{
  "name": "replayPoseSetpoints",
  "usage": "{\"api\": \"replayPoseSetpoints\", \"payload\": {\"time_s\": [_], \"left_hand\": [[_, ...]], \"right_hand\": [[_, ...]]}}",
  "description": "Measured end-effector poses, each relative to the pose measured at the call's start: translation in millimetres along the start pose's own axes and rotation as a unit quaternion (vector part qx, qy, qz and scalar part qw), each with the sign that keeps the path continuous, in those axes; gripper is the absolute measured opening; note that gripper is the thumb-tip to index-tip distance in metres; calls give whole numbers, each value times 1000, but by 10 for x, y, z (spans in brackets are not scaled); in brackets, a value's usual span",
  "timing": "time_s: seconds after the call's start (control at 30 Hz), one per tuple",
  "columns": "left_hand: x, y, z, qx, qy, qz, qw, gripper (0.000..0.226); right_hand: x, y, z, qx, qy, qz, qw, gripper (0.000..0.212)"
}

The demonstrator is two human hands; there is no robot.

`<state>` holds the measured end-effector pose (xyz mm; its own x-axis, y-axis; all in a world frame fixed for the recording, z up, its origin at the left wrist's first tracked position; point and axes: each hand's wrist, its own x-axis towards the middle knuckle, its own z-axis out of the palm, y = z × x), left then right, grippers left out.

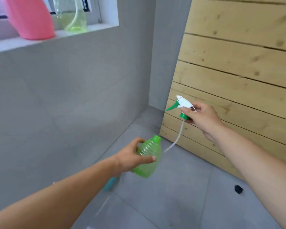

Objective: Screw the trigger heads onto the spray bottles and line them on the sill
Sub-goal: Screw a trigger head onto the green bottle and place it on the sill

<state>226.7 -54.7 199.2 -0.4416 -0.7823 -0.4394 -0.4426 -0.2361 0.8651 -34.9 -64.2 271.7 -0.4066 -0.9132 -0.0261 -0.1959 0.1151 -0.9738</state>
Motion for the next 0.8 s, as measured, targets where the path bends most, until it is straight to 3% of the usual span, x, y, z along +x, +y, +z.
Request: {"api": "replayPoseSetpoints", "payload": {"time_s": [0.1, 0.17, 0.3, 0.67, 0.8], "left_hand": [[-318, 209, -123, -16, -7, 41, 999, 64], [-512, 292, -187, -13, -3, 58, 998, 71], [-813, 329, -195, -24, -15, 83, 996, 75], [-1099, 452, 105, -25, -43, 127, 991, 71], [-1086, 490, 154, -44, -63, 132, 988, 72]], "right_hand": [[-262, -483, -234, 39, 51, -62, 996, 7], [-451, -718, -351, 73, 76, -87, 991, 5], [-830, -962, -469, 124, 98, -110, 981, 22], [-1233, -927, -386, 147, 62, -93, 983, 10], [-1265, -770, -211, 140, -12, -40, 989, 20]]}}
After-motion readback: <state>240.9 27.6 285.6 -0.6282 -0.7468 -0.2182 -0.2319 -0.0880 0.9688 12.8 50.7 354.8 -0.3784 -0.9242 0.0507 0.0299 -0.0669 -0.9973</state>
